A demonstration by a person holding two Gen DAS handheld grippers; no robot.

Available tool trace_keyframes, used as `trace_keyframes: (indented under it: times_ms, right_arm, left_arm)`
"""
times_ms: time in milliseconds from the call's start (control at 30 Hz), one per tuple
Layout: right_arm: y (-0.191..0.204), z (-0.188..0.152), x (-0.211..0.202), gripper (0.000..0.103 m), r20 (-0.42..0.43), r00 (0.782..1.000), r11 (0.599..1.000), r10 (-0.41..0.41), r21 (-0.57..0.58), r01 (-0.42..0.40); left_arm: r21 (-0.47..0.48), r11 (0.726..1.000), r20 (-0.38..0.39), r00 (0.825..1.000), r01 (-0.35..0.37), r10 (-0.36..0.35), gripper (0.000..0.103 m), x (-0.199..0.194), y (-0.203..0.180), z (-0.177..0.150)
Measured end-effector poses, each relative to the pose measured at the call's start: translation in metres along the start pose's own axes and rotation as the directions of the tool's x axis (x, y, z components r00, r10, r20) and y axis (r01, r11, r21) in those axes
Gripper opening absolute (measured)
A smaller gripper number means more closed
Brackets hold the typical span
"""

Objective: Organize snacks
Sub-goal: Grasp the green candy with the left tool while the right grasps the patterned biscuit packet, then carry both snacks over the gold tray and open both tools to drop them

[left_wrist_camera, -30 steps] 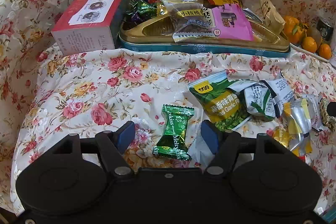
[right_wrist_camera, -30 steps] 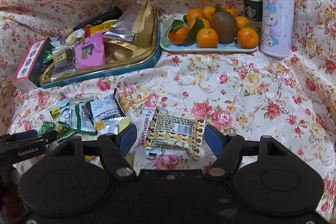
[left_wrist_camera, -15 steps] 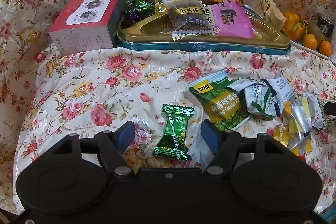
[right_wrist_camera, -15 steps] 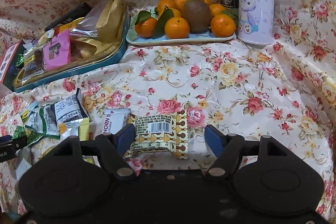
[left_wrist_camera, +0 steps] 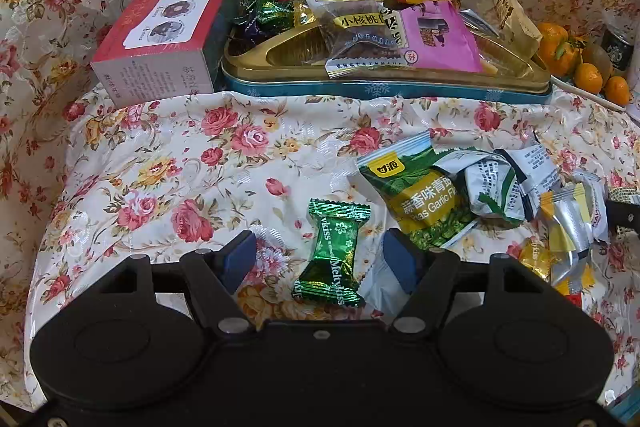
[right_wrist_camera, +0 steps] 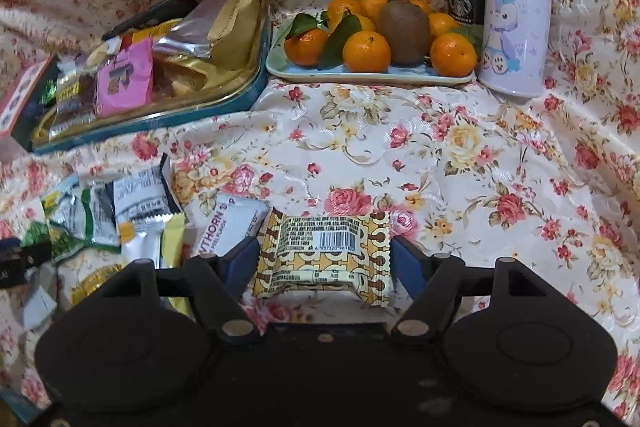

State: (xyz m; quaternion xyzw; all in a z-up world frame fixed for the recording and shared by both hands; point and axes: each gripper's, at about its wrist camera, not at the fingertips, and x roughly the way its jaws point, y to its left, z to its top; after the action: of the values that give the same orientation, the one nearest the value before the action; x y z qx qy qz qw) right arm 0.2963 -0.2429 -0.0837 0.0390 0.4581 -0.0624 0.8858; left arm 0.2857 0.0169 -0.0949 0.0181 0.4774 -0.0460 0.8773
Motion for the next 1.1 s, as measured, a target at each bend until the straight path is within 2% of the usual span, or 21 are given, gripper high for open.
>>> trace_keyframes:
  times_ms: [167, 233, 300, 367, 400, 567, 600, 633, 867, 1100]
  right_arm:
    - [0.010, -0.010, -0.001, 0.071, 0.040, 0.999, 0.996, -0.033, -0.077, 0.036]
    - [0.008, -0.011, -0.003, 0.066, 0.046, 0.999, 0.997, -0.024, -0.067, 0.027]
    - [0.006, -0.010, -0.005, 0.056, 0.048, 0.999, 0.998, -0.020, -0.059, 0.023]
    - [0.001, -0.007, -0.005, 0.052, 0.044, 0.999, 0.999, -0.014, -0.045, 0.016]
    - [-0.001, -0.007, -0.005, 0.048, 0.044, 0.999, 0.999, -0.014, -0.036, 0.015]
    - [-0.011, -0.008, -0.013, 0.046, 0.048, 0.999, 1.000, -0.005, 0.010, 0.004]
    - [-0.012, -0.009, -0.015, 0.046, 0.054, 0.999, 1.000, -0.004, 0.015, 0.003]
    - [-0.013, -0.010, -0.019, 0.046, 0.062, 0.998, 1.000, -0.003, 0.019, 0.002]
    - [-0.019, -0.011, -0.052, 0.045, 0.128, 0.991, 0.998, 0.025, 0.046, -0.031]
    - [-0.017, -0.024, -0.102, 0.045, 0.215, 0.974, 0.995, 0.075, 0.049, -0.087]
  left_arm:
    - [-0.002, 1.000, 0.001, 1.000, 0.004, -0.004, 0.071, -0.001, 0.000, 0.000]
    - [-0.002, 1.000, 0.006, 1.000, 0.004, -0.004, 0.071, -0.001, 0.001, -0.001]
    - [-0.001, 1.000, 0.006, 1.000, 0.003, -0.003, 0.071, -0.001, 0.001, -0.001]
    - [-0.008, 1.000, 0.005, 1.000, 0.001, -0.001, 0.068, -0.002, 0.001, 0.000]
    - [-0.010, 1.000, 0.006, 1.000, -0.006, 0.006, 0.064, -0.003, 0.001, 0.000]
    - [0.003, 1.000, 0.013, 1.000, -0.025, 0.025, 0.043, -0.007, -0.003, 0.000]
    - [0.007, 1.000, 0.014, 1.000, -0.027, 0.027, 0.034, -0.008, -0.004, 0.000]
    - [0.010, 0.999, 0.015, 0.999, -0.033, 0.033, 0.029, -0.009, -0.004, 0.001]
    - [-0.019, 0.999, 0.026, 0.999, -0.038, 0.038, 0.028, -0.025, 0.000, 0.002]
    - [-0.025, 0.998, 0.096, 0.993, -0.060, 0.062, 0.028, -0.078, -0.007, -0.005]
